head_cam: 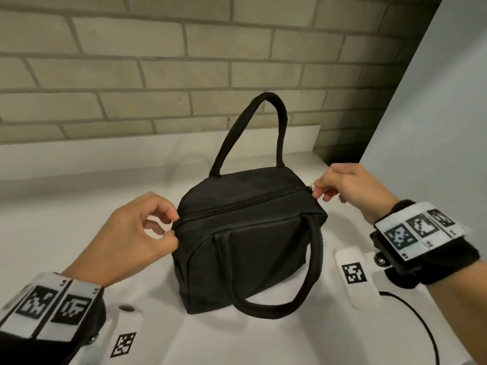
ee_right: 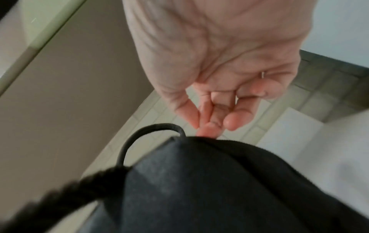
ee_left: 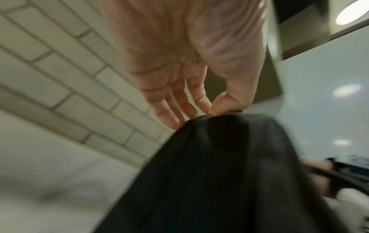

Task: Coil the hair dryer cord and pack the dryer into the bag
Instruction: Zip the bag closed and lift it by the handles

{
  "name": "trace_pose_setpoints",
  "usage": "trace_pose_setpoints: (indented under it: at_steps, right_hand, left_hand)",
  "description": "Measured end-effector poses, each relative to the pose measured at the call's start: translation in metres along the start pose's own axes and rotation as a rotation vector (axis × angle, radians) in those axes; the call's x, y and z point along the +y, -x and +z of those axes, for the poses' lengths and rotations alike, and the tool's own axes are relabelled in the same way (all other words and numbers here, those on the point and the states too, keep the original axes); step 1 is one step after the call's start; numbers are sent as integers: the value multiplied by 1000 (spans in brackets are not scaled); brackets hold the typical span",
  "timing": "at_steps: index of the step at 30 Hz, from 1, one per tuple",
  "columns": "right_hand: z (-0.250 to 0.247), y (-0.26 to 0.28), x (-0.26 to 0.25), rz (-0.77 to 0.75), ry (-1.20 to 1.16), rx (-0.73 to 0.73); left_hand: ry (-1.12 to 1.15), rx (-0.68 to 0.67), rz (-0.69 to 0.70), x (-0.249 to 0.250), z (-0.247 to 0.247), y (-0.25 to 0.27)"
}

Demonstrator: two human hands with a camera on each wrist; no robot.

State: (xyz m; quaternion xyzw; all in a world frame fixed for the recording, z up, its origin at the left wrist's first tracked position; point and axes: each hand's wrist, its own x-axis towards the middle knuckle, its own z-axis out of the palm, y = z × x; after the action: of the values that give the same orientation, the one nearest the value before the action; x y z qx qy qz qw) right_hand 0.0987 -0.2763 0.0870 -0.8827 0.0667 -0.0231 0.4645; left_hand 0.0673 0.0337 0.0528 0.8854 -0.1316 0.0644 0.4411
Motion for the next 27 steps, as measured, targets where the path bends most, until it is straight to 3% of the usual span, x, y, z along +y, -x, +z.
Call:
trace_pose_setpoints:
  at_steps: [3,5,9,17,22,27]
  right_hand:
    - [2,-4,3,21,-111,-18]
    - [3,-6,4,19,-156,-29]
    - [6,-6,3,-42,-173,-2]
    - [1,-18,32,24,-136,58]
    - [8,-25,72,232,-293,31]
    - [52,-24,107,490,-483,-78]
  left_hand:
    - [-94,-81,242,31,7,9]
    - [-287,-108,394,51,27,10]
    - [-621,-47,544,73,75,-11]
    - [-529,25,376,81,82,-31]
    - [-507,85,354,78,82,-33]
    - [-479,104,376,77,90,-33]
